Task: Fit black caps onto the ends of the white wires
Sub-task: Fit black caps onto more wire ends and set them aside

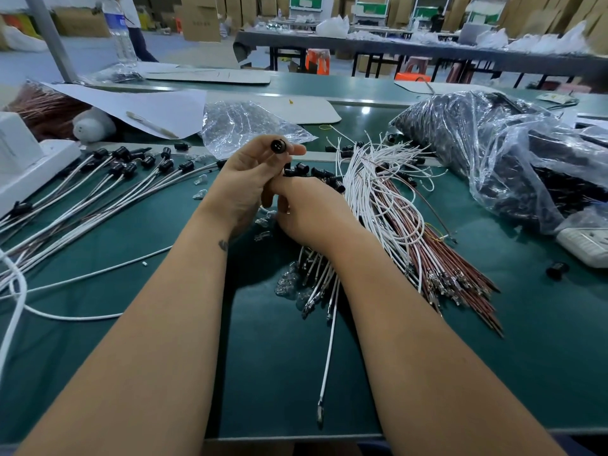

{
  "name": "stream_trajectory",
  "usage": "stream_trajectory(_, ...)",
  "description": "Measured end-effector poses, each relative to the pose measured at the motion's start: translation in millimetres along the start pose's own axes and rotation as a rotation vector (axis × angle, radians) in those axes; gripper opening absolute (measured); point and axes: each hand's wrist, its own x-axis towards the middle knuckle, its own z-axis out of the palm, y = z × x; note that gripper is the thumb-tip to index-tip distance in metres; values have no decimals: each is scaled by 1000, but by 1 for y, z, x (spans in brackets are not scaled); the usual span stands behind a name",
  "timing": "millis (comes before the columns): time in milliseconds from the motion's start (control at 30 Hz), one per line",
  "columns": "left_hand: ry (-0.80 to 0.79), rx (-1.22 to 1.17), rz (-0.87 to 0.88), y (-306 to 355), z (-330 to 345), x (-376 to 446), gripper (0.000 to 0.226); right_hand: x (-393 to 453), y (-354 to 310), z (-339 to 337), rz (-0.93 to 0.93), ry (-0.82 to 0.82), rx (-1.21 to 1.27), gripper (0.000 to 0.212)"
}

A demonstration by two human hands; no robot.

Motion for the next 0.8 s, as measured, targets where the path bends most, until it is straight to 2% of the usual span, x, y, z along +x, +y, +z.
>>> stream_trajectory(100, -1, 23, 1, -1, 1, 1, 26, 0, -1, -1, -33, -46, 4, 27)
stream_trajectory(200, 94, 75, -22, -5, 0, 4, 28, 1, 0, 0, 4, -64, -4, 19)
stream_trajectory(300, 204, 256, -54, -10, -2, 8, 26, 1, 0, 2, 44, -51, -23, 16)
stream_trajectory(433, 202, 446, -97, -16, 0, 12, 24, 4, 6, 4, 103, -10, -35, 16)
stream_trajectory(500, 181, 499, -106, -17, 0, 12, 18, 7, 9, 2, 169, 46, 64, 17)
stream_trajectory(633, 134, 588, -84, -17, 1, 8, 18, 5, 12, -5, 311, 256, 363, 8)
stream_trajectory(800, 135, 644, -52, -14, 5, 3, 16, 4, 20, -11, 463, 434, 707, 11)
